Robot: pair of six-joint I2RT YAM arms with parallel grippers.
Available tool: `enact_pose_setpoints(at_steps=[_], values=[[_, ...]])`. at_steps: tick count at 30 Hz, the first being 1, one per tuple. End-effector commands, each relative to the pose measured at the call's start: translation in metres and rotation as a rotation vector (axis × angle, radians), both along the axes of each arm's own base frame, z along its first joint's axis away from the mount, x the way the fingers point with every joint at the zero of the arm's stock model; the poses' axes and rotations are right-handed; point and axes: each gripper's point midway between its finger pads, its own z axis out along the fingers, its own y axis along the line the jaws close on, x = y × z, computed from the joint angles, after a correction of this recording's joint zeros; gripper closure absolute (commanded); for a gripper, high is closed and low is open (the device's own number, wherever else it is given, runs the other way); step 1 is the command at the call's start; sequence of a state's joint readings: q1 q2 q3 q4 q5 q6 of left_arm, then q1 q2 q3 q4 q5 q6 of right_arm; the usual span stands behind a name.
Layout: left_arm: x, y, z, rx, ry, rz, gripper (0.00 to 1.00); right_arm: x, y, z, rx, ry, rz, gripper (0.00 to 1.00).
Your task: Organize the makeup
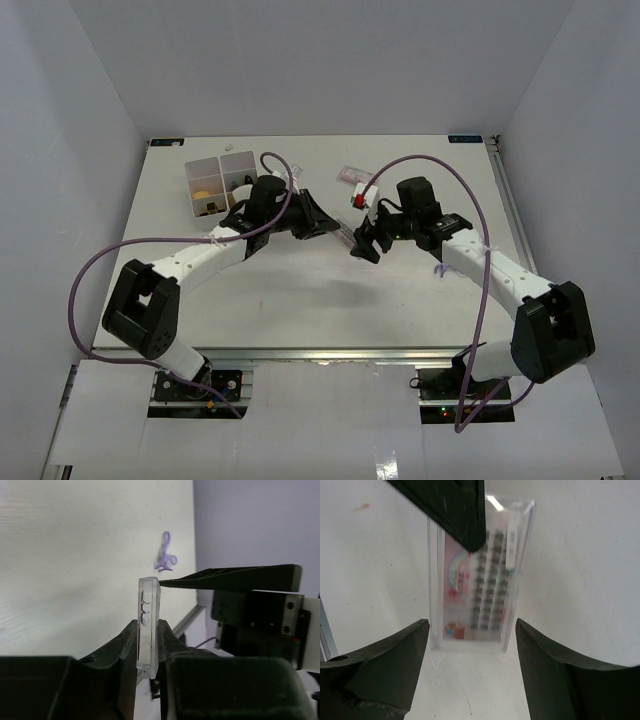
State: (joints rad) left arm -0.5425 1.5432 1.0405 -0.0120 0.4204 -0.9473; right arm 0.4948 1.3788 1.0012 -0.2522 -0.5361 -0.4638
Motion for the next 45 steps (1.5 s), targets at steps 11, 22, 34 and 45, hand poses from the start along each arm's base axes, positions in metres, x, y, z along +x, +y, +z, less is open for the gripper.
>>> enact_pose_setpoints(at_steps=[11,22,34,45], values=[[0.068,0.200,0.052,0.258,-0.174,0.452,1.00,0.011,-0.020,0.034,0.060,-0.119,-0.035,0.10],[0.113,0.343,0.084,0.159,0.078,1.200,1.00,0.013,-0.029,0.038,0.091,-0.126,-0.068,0.10],[0.148,0.369,0.071,0.044,0.250,1.456,1.00,0.012,-0.029,0.036,0.103,-0.114,-0.067,0.10],[0.168,0.379,0.042,0.066,0.305,1.508,1.00,0.014,-0.037,0.038,0.114,-0.116,-0.084,0.10]])
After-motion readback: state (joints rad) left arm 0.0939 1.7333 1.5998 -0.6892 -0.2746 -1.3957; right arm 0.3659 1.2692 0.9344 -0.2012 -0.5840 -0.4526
